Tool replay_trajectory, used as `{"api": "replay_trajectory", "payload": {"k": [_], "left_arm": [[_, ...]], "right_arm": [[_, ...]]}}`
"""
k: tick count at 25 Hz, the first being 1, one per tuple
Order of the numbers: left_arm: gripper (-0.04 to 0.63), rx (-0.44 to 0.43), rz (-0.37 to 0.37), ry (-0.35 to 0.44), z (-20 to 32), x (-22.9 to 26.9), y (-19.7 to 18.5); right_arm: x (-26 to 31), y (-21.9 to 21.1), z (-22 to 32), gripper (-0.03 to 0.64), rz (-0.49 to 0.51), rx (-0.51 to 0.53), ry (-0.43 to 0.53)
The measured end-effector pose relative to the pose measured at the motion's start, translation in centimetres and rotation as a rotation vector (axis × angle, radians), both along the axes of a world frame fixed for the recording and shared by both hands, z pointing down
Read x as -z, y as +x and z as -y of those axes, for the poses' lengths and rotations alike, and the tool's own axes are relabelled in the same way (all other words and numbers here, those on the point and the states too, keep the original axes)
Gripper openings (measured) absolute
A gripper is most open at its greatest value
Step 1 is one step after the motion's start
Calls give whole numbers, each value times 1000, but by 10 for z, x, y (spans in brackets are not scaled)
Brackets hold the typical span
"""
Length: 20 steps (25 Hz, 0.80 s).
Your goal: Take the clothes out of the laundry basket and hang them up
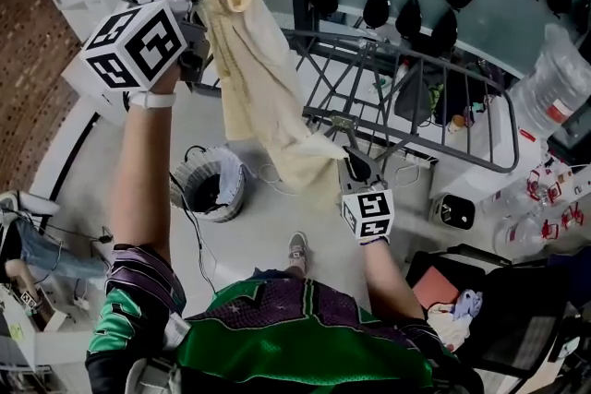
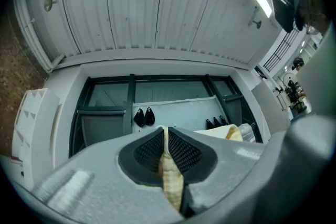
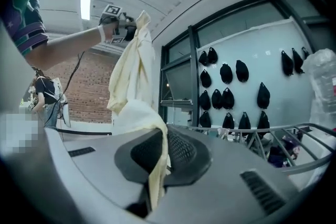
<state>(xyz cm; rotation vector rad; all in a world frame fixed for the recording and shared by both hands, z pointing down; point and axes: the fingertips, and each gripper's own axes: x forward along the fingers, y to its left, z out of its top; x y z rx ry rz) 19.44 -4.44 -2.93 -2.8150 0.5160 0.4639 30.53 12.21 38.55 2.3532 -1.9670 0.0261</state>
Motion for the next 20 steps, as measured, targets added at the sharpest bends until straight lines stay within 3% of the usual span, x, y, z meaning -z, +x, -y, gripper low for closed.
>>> {"api": "replay_trajectory", "payload": {"k": [12, 20], "left_arm": [[35, 136, -10, -173, 92, -75, -52], [35, 131, -6, -268, 143, -128, -35]], "right_arm": [[81, 76, -34, 2, -29, -127, 93], [138, 116, -28, 1, -64, -166, 132]]}}
